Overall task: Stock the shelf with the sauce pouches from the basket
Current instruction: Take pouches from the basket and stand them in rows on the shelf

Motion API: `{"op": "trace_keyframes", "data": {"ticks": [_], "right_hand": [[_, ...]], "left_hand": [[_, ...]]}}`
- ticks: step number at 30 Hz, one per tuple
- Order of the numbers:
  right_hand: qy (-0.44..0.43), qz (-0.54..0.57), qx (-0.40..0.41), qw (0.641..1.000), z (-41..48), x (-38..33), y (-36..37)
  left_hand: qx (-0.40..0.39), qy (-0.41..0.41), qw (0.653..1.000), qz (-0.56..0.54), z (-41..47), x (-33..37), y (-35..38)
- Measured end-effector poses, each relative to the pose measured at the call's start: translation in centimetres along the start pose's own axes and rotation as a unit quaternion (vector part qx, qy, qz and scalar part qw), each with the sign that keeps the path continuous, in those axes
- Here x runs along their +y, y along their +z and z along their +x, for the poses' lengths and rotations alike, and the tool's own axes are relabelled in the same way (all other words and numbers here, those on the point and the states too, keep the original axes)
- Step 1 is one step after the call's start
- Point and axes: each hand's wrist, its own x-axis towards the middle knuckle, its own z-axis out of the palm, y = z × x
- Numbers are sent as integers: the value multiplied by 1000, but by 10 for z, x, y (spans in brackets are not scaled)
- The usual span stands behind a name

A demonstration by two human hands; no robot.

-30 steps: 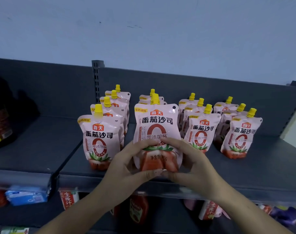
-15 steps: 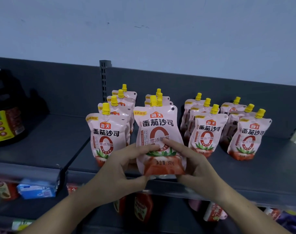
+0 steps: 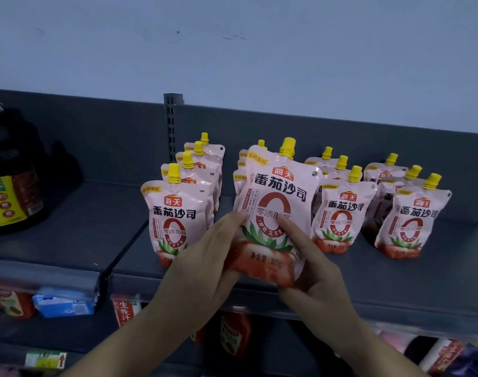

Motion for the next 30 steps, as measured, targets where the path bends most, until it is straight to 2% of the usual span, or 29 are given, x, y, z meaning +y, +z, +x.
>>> {"op": "trace_keyframes", "data": {"ticks": [1, 3, 7, 8, 10, 11, 14, 17, 21, 24, 27, 30], "right_hand": [[3, 12, -4, 1000, 0, -1, -2], [19, 34, -14, 999, 0, -3, -5], [14, 19, -4, 1000, -2, -2, -8], [10, 17, -4, 1000, -3, -2, -10], [5, 17, -1, 1000, -2, 1, -13], [10, 17, 4, 1000, -4, 2, -15], [-2, -27, 2, 1000, 2, 4, -18], [6, -115, -49, 992, 4, 7, -21], [44, -140, -113, 983, 5, 6, -30], [48, -118, -59, 990, 9, 6, -31], [103, -49, 7, 993, 22, 9, -34], [150, -79, 4, 986, 36, 19, -36]], "left_hand": [[9, 1, 1000, -3, 2, -3, 0], [-43, 14, 999, -28, -3, -2, 0], [-68, 30, 996, 51, -9, 3, -15], [-66, 39, 995, 57, -15, 0, -17], [-3, 60, 993, 104, -2, -12, -15], [-30, 57, 994, 90, -2, -22, -22], [-31, -29, 998, -42, 8, -23, -30], [-33, -9, 999, -14, 7, -21, -25], [-3, 22, 999, -25, 9, -27, -23], [21, 30, 998, -45, 18, -32, -22], [21, 28, 998, -50, 29, -37, -23], [22, 28, 999, -24, 39, -43, -25]]}}
